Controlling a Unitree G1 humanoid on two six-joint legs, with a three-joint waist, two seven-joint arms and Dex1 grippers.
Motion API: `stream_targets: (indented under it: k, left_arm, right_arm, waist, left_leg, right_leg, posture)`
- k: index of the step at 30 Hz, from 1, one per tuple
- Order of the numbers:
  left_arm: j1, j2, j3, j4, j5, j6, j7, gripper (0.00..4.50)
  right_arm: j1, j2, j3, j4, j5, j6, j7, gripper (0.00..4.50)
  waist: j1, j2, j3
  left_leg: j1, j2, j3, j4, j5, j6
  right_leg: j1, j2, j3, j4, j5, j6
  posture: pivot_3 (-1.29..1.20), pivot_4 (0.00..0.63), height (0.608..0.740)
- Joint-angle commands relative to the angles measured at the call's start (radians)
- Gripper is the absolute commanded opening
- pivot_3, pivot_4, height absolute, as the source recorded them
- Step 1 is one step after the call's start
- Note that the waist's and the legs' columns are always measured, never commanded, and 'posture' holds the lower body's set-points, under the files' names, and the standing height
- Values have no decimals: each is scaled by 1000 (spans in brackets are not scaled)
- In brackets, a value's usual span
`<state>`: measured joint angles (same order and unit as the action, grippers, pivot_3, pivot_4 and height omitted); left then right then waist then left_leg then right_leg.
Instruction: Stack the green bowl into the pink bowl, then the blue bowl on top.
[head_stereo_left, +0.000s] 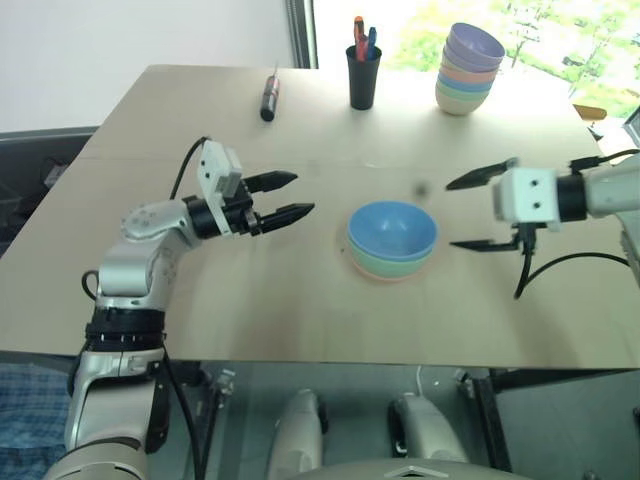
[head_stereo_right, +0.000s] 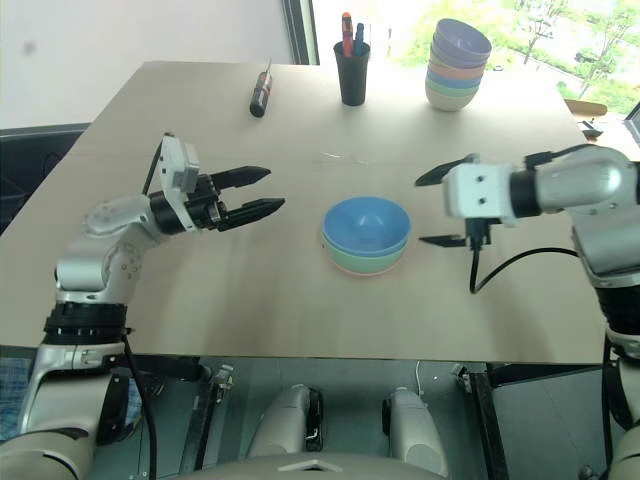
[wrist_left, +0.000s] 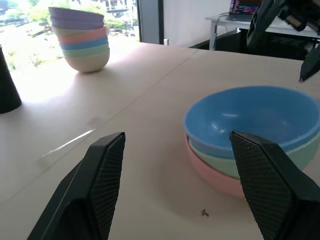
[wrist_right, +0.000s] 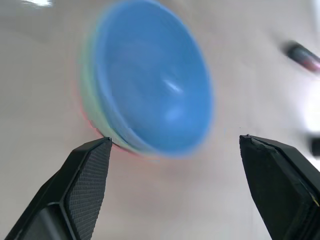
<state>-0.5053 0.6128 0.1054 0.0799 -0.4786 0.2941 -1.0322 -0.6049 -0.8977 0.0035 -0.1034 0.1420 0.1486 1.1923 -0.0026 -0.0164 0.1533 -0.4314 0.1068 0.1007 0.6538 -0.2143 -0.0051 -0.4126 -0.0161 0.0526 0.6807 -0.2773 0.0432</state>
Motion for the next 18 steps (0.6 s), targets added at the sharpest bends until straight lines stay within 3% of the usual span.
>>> stream_targets:
  k: [1, 5, 9, 18]
  left_arm:
    - [47, -25, 22, -100, 11, -11, 83, 3543]
    - [144, -27, 31, -201, -17, 41, 120, 3543]
    - [223, -25, 18, -237, -1, 22, 114, 3543]
    - [241, -32, 13, -243, 13, -8, 125, 3543]
  right_arm:
    - [87, 40, -162, 0, 61, 56, -144, 4290]
    - [339, 99, -326, -100, 229, 137, -142, 4290]
    - [531, 100, -377, -148, 289, 145, -115, 4290]
    - [602, 96, -395, -116, 322, 60, -94, 4290]
  waist:
    - [0, 0, 0]
    - [3, -1, 0]
    - [9, 0, -1]
    - [-4, 0, -1]
  left_leg:
    - [0, 0, 0, 0, 0, 0]
    - [0, 0, -1, 0, 1, -1]
    - [0, -1, -1, -1, 0, 0]
    - [8, 0, -2, 1, -1, 2]
  right_leg:
    - [1, 0, 0, 0, 0, 0]
    - [1, 0, 0, -1, 0, 0]
    - [1, 0, 0, -1, 0, 0]
    - [9, 0, 0, 0, 0, 0]
  posture:
    - [0, 150, 740]
    - [0, 150, 740]
    - [0, 150, 740]
    - [0, 150, 740]
